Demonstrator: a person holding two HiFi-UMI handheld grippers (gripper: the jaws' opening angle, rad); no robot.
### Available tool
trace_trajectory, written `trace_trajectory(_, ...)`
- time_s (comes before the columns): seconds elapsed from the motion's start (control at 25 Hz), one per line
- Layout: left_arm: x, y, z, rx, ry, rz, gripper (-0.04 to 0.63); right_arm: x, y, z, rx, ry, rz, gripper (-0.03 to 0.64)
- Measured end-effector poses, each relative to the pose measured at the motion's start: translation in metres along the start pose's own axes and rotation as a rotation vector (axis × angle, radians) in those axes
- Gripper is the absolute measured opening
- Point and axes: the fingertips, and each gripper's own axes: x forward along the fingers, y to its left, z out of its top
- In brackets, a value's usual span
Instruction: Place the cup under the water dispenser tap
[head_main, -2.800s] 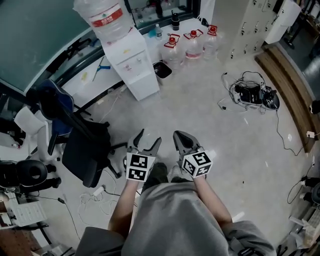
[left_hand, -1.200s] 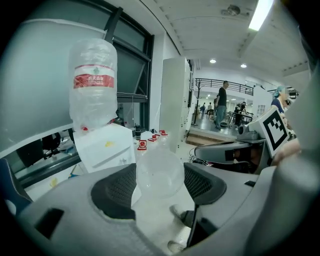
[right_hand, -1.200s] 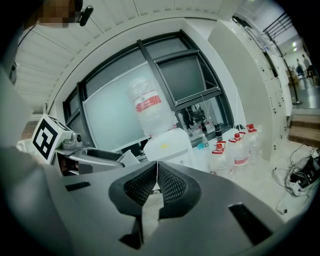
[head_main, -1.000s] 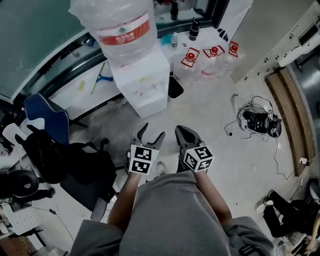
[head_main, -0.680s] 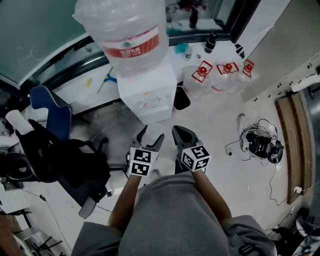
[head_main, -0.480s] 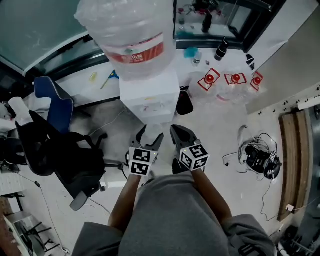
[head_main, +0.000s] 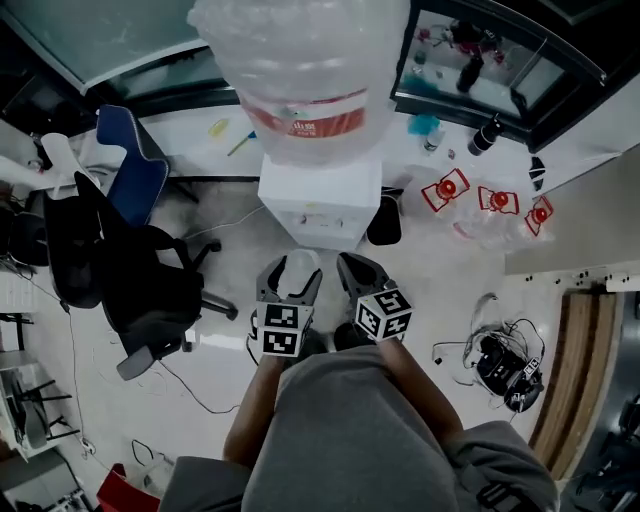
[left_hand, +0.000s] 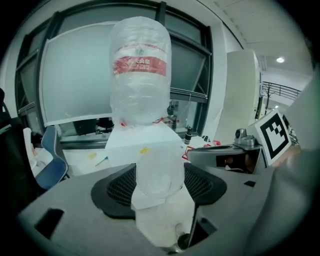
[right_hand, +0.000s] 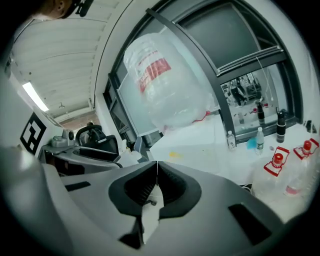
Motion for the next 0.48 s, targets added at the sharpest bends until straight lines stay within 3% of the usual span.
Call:
trace_trajectory(0.2, -0.010, 0.024, -0.016, -0.061, 0.006, 0.055, 0.302, 0.025, 0.017, -0.013, -0.018, 0.060, 0.041, 0.012)
trace_trajectory(0.48, -0.007, 0.052, -0.055, -0.152, 0.035, 0.057, 0.303, 0.030, 0.030, -0.045, -0.030, 0.147, 0.005, 0.012)
